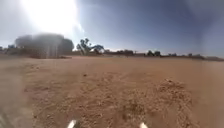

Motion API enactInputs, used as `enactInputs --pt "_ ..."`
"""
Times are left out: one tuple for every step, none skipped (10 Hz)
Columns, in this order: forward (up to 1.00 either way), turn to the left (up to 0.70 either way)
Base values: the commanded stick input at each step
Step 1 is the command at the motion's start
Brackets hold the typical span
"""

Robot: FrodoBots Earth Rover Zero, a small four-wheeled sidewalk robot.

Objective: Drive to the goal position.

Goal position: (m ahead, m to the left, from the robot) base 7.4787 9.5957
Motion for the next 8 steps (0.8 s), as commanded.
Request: enactInputs --pt "0.7 0.0" --pt "0.7 0.0" --pt "0.7 0.0" --pt "0.7 0.0" --pt "0.7 0.0" --pt "0.7 0.0" --pt "0.7 0.0" --pt "0.7 0.0"
